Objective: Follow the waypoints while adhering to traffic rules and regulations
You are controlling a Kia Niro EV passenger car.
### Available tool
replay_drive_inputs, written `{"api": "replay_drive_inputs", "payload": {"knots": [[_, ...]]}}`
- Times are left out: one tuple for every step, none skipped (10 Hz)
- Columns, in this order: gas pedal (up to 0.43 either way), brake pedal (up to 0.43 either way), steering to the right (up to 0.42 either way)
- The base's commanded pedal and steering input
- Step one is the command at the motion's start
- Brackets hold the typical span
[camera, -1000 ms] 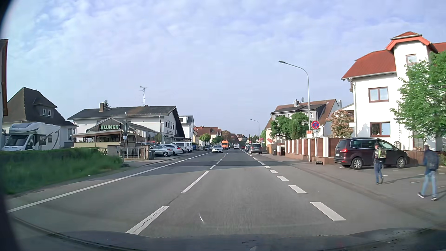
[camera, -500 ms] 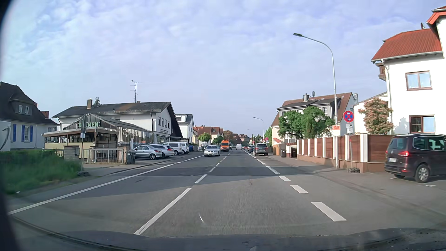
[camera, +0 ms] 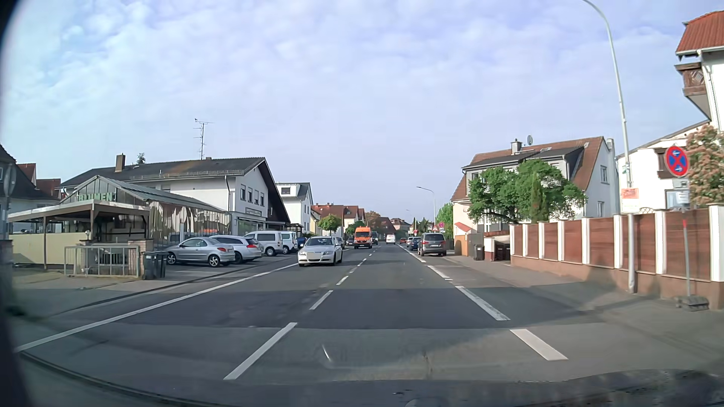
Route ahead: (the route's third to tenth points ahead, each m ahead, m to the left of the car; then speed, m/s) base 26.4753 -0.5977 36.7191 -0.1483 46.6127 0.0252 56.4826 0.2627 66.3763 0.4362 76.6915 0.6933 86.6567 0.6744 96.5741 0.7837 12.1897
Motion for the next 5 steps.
{"api": "replay_drive_inputs", "payload": {"knots": [[0.087,0.000,-0.005],[0.087,0.000,-0.003],[0.087,0.000,-0.002],[0.087,0.000,-0.001],[0.087,0.000,-0.001]]}}
